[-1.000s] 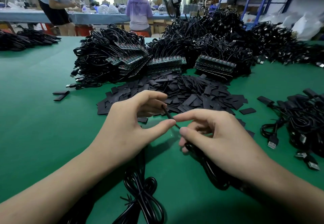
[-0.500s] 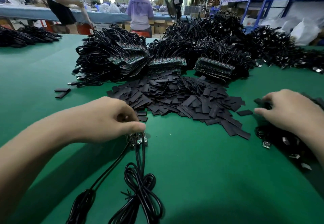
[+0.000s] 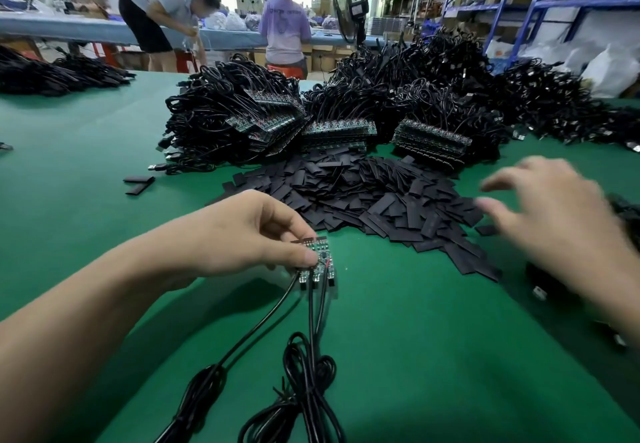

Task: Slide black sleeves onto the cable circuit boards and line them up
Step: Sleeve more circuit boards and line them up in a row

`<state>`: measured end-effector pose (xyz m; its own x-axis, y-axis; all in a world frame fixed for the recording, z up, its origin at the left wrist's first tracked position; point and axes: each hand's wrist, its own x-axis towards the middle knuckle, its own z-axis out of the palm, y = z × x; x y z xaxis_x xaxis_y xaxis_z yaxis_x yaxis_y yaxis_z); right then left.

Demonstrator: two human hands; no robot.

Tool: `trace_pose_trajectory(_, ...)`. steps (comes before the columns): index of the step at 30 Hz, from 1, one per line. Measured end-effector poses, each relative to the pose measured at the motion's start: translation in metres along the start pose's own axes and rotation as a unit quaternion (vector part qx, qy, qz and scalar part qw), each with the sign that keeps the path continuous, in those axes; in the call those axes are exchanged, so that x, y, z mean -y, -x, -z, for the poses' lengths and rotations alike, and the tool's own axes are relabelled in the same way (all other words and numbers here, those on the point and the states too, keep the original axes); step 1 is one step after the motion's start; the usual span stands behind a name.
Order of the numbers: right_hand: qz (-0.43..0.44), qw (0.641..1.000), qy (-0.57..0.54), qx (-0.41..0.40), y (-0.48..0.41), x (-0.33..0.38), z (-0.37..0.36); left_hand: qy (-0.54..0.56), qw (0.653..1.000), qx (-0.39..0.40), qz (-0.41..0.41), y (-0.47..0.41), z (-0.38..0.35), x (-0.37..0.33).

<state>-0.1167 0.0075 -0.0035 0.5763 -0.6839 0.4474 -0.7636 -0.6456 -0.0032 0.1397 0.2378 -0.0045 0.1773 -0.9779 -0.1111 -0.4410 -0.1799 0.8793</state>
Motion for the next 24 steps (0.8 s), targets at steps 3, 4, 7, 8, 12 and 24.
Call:
trace_pose_trajectory(3, 0.092, 0.948, -0.294, 0.078, 0.028, 0.082, 0.013, 0.032, 0.999, -0.02, -0.019, -0.002, -0.007, 0.002)
trace_pose_trajectory(4, 0.099, 0.928, -0.336, 0.125, 0.036, 0.099, 0.011, 0.048, 0.998, -0.028, -0.026, -0.002, -0.009, 0.003)
trace_pose_trajectory(7, 0.118, 0.889, -0.408, 0.17, 0.048, 0.118, 0.002, 0.085, 0.994, -0.047, -0.048, -0.004, -0.015, 0.006)
trace_pose_trajectory(8, 0.112, 0.877, -0.434, 0.173, 0.05, 0.118, 0.001, 0.089, 0.993, -0.05, -0.054, -0.005, -0.016, 0.007)
trace_pose_trajectory(12, 0.091, 0.847, -0.486, 0.195, 0.052, 0.117, -0.001, 0.108, 0.99, -0.048, -0.079, -0.007, -0.02, 0.007)
trace_pose_trajectory(24, -0.025, 0.589, -0.768, 0.251, 0.049, 0.107, 0.002, 0.28, 0.955, 0.062, -0.077, -0.005, -0.007, 0.01)
